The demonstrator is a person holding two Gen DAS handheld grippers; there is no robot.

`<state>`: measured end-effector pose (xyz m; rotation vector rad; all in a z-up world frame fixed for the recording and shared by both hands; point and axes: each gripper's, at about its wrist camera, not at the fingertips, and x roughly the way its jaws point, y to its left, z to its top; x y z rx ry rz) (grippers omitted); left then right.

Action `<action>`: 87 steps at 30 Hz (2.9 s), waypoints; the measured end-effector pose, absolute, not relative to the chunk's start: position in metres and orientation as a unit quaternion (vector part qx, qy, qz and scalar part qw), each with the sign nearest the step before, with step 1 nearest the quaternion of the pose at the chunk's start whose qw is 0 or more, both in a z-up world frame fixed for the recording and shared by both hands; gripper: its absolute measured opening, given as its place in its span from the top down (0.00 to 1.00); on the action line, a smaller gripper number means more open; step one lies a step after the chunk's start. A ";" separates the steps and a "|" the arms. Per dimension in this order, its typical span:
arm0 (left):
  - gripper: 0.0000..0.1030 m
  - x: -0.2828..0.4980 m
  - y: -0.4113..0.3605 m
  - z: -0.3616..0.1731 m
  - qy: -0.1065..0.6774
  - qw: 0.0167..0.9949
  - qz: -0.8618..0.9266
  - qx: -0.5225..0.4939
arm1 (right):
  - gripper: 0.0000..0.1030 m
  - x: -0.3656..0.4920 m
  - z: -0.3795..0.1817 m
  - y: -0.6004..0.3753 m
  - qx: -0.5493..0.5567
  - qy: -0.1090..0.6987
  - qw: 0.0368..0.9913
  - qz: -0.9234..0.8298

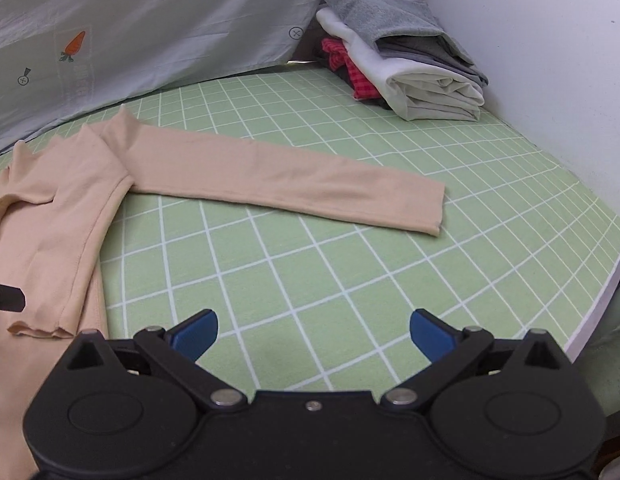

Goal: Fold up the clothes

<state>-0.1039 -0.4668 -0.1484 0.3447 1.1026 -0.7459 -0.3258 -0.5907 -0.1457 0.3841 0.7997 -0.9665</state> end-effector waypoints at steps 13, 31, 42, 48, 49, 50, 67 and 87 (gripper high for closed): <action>0.98 -0.109 -0.460 -0.126 0.485 0.771 -0.392 0.126 | 0.00 -0.328 -0.144 -0.588 0.186 0.376 0.792 -0.443; 0.99 -0.106 -0.269 -0.104 0.556 0.771 -0.271 -0.152 | 0.00 -0.281 -0.141 -0.534 0.156 0.388 0.833 -0.361; 0.98 -0.096 -0.237 -0.157 0.607 0.754 -0.208 -0.138 | 0.00 -0.261 -0.144 -0.501 0.118 0.419 0.840 -0.324; 0.68 -0.086 -0.247 -0.143 0.612 0.754 -0.212 -0.106 | 0.00 -0.262 -0.134 -0.510 0.135 0.404 0.837 -0.343; 0.55 -0.084 -0.249 -0.138 0.610 0.756 -0.214 -0.102 | 0.00 -0.262 -0.131 -0.515 0.141 0.396 0.837 -0.349; 0.51 -0.081 -0.254 -0.132 0.601 0.763 -0.217 -0.096 | 0.00 -0.261 -0.128 -0.519 0.148 0.388 0.838 -0.355; 0.15 -0.017 -0.355 -0.060 0.474 0.844 -0.253 -0.009 | 0.00 -0.246 -0.120 -0.625 0.261 0.312 0.801 -0.438; 0.15 0.062 -0.419 -0.142 0.550 0.812 -0.189 0.051 | 0.00 -0.260 -0.167 -0.756 0.286 0.339 0.690 -0.571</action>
